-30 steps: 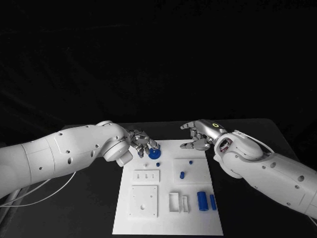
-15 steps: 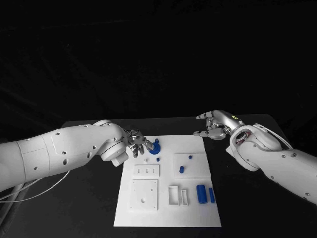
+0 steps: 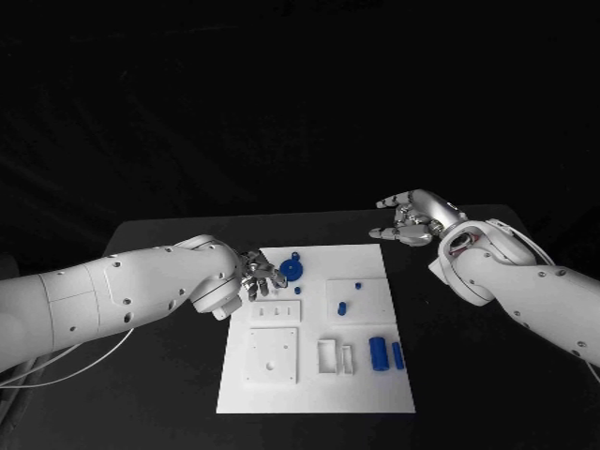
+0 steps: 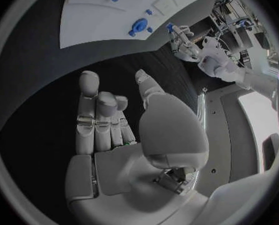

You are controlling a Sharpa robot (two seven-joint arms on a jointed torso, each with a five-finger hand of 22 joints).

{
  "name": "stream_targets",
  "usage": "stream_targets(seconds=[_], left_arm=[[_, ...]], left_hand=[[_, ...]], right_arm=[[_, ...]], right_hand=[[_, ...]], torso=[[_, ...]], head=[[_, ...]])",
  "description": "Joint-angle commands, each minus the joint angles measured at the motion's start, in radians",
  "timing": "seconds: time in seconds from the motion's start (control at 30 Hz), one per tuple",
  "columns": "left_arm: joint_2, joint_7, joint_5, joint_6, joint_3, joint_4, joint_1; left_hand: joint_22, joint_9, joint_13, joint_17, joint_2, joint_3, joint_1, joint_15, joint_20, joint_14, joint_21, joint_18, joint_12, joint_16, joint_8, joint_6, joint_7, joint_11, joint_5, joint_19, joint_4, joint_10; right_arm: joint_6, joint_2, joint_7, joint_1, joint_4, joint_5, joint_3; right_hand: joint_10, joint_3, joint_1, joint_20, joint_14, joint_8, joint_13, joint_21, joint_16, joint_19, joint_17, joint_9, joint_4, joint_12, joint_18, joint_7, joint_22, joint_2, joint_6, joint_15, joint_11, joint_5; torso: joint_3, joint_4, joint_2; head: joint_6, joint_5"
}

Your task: Assemble the parts on the task board

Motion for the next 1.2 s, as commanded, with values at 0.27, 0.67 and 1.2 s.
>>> stream_targets(seconds=[0.27, 0.67, 1.2], left_arm=[[0.012, -0.023, -0.092, -0.036, 0.0, -0.019, -0.056], [0.017, -0.038, -0.137, 0.026, 0.0, -0.033, -0.079], [0.03, -0.043, -0.154, 0.068, 0.001, -0.061, -0.098]], left_hand=[[0.03, 0.361, -0.002, 0.005, -0.018, 0.188, -0.029, 0.001, 0.002, 0.007, -0.013, 0.022, 0.01, 0.0, 0.008, 0.205, -0.11, -0.015, -0.192, 0.009, -0.037, 0.06], [0.092, 0.387, -0.001, 0.007, -0.071, 0.288, -0.048, 0.003, 0.007, 0.006, -0.055, 0.026, 0.018, 0.004, 0.008, 0.211, -0.107, -0.015, -0.188, 0.024, 0.001, 0.06], [0.127, 0.396, 0.005, 0.013, -0.063, 0.291, -0.062, 0.004, 0.009, 0.008, -0.076, 0.027, 0.029, 0.014, 0.009, 0.215, -0.109, -0.017, -0.184, 0.032, -0.008, 0.059]], right_arm=[[-0.009, 0.004, 0.015, 0.004, -0.015, 0.038, 0.003], [-0.006, 0.006, 0.015, 0.005, -0.02, 0.042, 0.004], [-0.002, 0.009, 0.014, 0.005, -0.02, 0.043, 0.005]], right_hand=[[-0.001, 0.002, -0.003, 0.005, 0.0, 0.001, -0.002, -0.004, 0.007, 0.041, 0.0, 0.001, -0.011, 0.008, 0.016, -0.001, 0.002, 0.013, 0.009, 0.005, 0.004, 0.015], [-0.002, 0.003, -0.006, 0.005, -0.001, 0.001, -0.003, -0.006, 0.006, 0.041, -0.001, 0.001, -0.015, 0.008, 0.017, -0.001, 0.001, 0.014, 0.012, 0.005, 0.004, 0.023], [-0.002, 0.004, -0.009, 0.005, 0.0, 0.001, -0.005, -0.004, 0.008, 0.042, -0.001, 0.001, -0.021, 0.008, 0.017, -0.001, 0.001, 0.017, 0.012, 0.004, 0.004, 0.034]], torso=[[-0.001, -0.0002, 0.001], [-0.0029, 0.0021, 0.001], [-0.0036, 0.0029, 0.001]], head=[[-0.018, -0.002], [-0.027, -0.002], [-0.036, -0.006]])
